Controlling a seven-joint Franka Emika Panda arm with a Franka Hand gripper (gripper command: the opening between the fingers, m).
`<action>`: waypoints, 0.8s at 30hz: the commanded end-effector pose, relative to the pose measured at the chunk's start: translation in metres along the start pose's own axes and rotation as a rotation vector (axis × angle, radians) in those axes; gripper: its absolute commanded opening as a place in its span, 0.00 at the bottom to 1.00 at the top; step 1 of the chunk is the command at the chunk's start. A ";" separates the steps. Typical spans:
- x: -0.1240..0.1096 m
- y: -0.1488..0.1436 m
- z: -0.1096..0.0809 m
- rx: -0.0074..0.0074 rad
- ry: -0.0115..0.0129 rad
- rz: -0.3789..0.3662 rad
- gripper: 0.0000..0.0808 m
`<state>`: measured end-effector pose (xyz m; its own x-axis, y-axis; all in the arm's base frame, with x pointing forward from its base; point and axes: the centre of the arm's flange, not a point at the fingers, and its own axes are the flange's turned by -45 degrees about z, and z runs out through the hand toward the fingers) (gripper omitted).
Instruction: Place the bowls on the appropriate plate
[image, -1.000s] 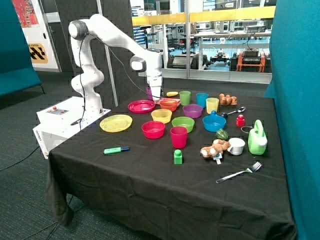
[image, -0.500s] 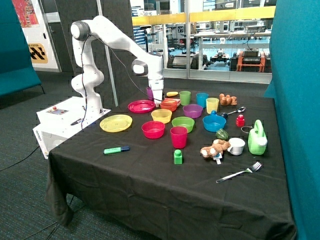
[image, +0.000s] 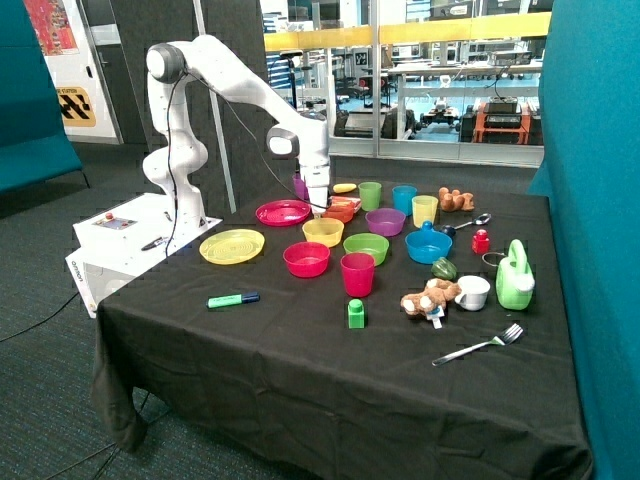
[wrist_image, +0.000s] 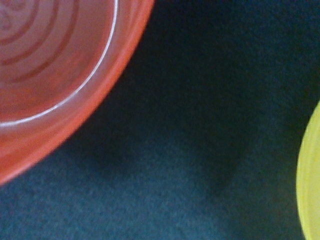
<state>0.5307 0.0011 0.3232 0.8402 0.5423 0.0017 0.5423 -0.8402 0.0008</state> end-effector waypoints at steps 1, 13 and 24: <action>0.007 0.002 0.010 0.0008 -0.0017 0.012 0.37; 0.016 0.007 0.016 0.0008 -0.0017 0.025 0.37; 0.009 0.005 0.028 0.0008 -0.0017 0.036 0.31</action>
<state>0.5449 0.0025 0.3015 0.8564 0.5164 -0.0042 0.5164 -0.8564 -0.0015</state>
